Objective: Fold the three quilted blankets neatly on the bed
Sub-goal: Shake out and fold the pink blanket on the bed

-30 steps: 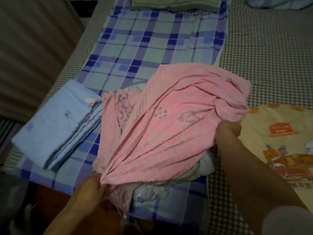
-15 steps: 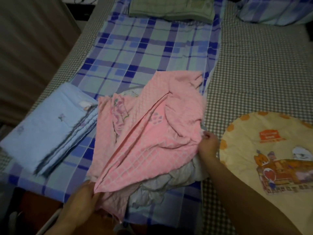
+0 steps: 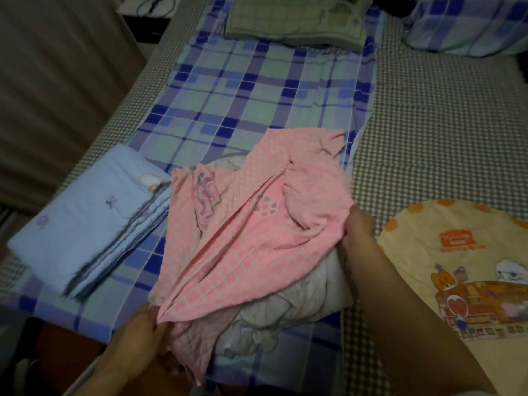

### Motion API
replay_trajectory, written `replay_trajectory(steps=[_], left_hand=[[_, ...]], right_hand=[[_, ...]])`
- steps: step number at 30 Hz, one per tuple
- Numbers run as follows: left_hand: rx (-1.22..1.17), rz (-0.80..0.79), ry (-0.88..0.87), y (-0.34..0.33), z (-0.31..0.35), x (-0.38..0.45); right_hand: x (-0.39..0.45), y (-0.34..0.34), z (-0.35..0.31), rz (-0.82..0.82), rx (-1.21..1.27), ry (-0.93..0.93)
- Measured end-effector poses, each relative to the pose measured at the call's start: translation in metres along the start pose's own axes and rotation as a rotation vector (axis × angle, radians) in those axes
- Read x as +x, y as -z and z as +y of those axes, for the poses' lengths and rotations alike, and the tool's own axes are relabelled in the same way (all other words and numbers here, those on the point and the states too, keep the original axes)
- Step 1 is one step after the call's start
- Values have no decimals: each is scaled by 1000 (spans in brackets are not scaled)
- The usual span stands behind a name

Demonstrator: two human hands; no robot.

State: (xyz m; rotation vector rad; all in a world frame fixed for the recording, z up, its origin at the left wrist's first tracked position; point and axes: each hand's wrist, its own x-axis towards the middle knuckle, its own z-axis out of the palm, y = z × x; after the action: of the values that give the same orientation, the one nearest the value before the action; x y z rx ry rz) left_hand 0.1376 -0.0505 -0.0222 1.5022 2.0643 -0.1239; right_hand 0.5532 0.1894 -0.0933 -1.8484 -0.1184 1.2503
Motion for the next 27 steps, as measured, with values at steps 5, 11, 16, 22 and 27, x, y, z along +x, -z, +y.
replay_trajectory(steps=[5, 11, 16, 22, 27], left_hand=[[77, 54, -19, 3, 3, -1], [126, -20, -22, -3, 7, -6], [93, -54, -66, -14, 1, -13], [40, -70, -60, -20, 5, -14], [48, -50, -42, -27, 3, -15]], right_hand=[[-81, -12, -61, 67, -322, 1042], [-66, 1, 64, -876, -1576, 547], [-57, 32, 96, -722, -1311, 382], [-41, -20, 48, -239, -1317, 677], [-3, -84, 32, -239, -1123, 560]])
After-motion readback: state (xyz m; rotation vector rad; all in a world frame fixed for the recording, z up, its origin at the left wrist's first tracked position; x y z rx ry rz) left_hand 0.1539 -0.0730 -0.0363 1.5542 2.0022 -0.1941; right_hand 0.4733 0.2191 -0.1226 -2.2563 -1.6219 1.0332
